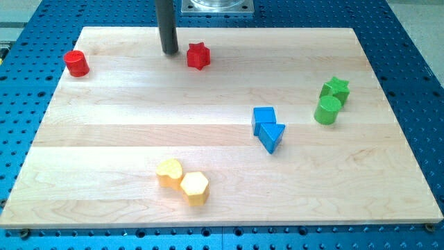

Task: Push the red star towards the top right of the board

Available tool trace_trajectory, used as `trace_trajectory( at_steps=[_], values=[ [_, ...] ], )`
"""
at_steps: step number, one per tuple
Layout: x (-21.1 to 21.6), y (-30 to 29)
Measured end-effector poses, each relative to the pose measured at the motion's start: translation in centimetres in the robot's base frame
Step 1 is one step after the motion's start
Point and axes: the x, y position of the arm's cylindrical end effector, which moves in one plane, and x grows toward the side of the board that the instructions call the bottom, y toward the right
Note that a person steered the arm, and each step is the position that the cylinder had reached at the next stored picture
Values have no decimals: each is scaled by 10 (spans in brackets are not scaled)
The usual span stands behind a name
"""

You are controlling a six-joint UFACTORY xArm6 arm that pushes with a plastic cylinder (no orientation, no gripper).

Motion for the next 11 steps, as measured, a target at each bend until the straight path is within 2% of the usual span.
trace_trajectory(
  at_steps=[1,2,3,4,5,7,8,9,10,11],
  values=[
    [19,49],
    [19,113],
    [19,146],
    [36,104],
    [60,126],
    [9,258],
    [12,249],
    [14,208],
    [1,200],
    [-26,228]
  ],
)
